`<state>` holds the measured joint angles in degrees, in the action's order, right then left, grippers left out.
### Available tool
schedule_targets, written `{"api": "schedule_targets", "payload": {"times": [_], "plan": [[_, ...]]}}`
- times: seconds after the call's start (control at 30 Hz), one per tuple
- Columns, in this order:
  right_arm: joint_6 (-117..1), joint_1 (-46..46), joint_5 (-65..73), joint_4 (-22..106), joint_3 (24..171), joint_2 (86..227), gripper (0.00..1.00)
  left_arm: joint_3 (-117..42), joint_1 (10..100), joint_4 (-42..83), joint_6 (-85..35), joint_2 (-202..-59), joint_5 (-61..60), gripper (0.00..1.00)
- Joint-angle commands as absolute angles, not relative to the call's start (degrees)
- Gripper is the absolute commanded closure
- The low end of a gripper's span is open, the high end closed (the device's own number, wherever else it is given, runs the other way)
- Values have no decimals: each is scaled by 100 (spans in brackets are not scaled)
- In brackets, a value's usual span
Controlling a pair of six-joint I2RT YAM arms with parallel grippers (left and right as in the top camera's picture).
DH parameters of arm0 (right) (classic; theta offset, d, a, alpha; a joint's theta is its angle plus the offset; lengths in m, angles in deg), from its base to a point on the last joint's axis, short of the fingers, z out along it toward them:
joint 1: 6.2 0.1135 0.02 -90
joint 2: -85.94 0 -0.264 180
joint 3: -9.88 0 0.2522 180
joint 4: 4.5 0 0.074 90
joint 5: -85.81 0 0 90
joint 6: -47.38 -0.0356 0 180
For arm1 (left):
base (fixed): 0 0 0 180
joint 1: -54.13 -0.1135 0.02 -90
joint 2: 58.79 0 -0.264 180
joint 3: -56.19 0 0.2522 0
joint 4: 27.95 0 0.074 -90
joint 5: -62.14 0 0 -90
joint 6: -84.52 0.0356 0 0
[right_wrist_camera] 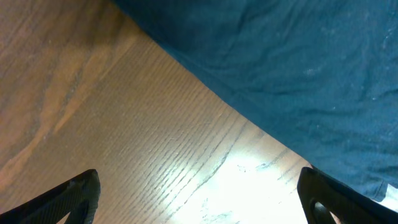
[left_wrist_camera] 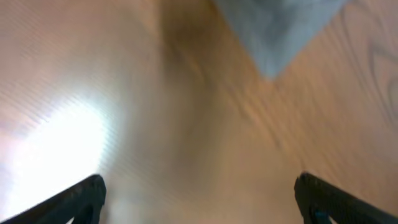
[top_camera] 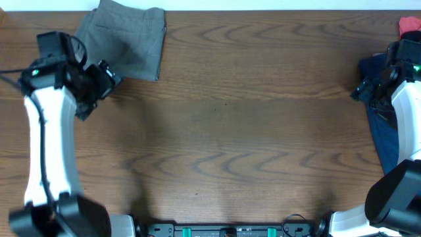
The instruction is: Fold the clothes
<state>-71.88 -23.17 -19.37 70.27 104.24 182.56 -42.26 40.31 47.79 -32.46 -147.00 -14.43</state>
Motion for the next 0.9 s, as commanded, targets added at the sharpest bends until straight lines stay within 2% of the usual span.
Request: {"api": "schedule_targets", "payload": {"times": [0.0,0.13,0.37,0.87], "plan": [[-7124,-2306,-2005,7034,10430,18164,1,-4217,4018,5247,-3115,-14383,-1034,2],[-7124,-2306,-2005,7036,10430,18164,1,-4217,4087,5926,-2866,-14083,-881,2],[-7124,-2306,-2005,7036,10430,18164,1,-4208,4678,6370,-2497,-13576,-885,2],[-7124,-2306,-2005,7036,10430,18164,1,-3316,6114,6934,-2870,-12335,-885,2]]}}
